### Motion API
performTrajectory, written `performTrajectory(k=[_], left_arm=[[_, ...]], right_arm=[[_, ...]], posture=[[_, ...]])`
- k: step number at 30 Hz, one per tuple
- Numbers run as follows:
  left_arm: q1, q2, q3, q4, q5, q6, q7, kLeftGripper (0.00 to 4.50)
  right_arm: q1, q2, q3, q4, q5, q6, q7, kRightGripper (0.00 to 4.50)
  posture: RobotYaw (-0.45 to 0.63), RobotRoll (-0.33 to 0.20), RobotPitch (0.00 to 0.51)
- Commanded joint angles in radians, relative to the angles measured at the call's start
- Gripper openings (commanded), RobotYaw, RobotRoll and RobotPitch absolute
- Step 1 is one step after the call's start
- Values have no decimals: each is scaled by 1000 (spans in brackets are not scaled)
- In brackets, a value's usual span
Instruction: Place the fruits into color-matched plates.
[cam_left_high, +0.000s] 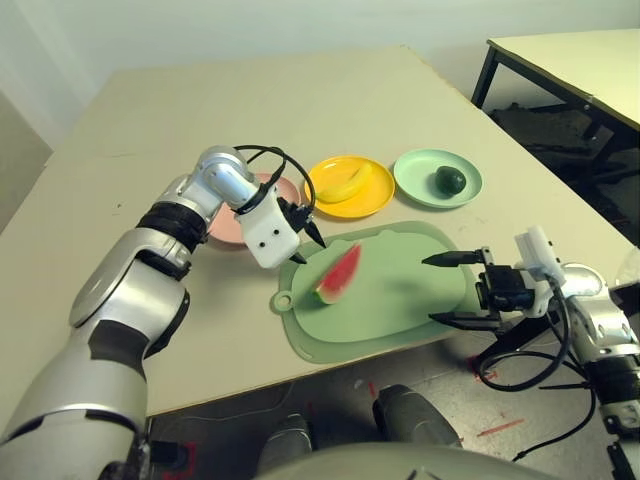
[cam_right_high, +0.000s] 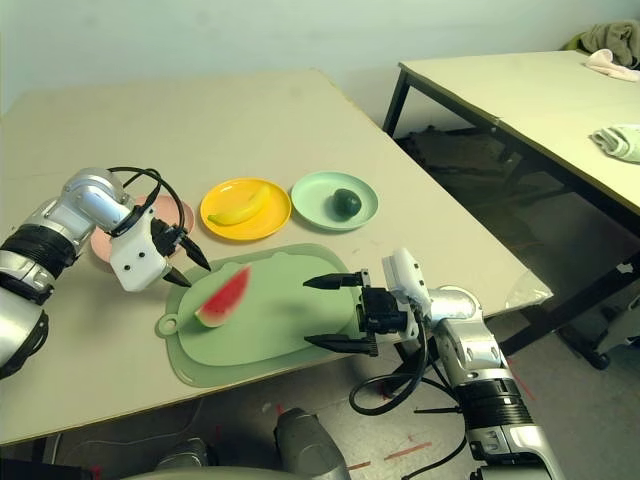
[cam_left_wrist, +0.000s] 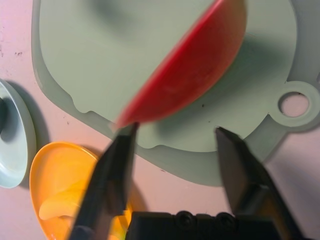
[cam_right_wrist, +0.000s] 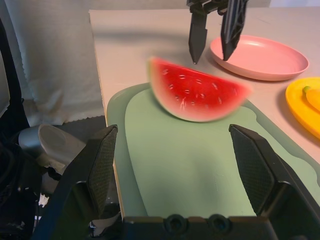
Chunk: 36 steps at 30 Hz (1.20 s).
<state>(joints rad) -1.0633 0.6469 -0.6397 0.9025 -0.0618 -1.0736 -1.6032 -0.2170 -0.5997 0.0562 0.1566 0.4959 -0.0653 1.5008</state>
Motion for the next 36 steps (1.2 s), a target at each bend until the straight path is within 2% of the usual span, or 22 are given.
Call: performTrajectory(k=[1, 2, 26, 36], left_arm=[[-15, 1, -8, -1, -9, -11, -11, 4352], [-15, 1, -8, 0, -9, -12, -11, 4459], [-13, -15, 8, 32, 20, -45, -11, 4459], [16, -26, -3, -9, 0, 9, -11, 4459]], right_arm=[[-13, 5, 4, -2, -11, 0, 0, 4500], [-12, 5, 5, -3, -11, 0, -1, 4500], [-21, 5, 9, 3, -16, -1, 10, 4500], [-13, 8, 11, 2, -19, -8, 11, 4500]], posture=[[-315, 0, 0], [-315, 0, 0], [-310, 0, 0], [-321, 0, 0]])
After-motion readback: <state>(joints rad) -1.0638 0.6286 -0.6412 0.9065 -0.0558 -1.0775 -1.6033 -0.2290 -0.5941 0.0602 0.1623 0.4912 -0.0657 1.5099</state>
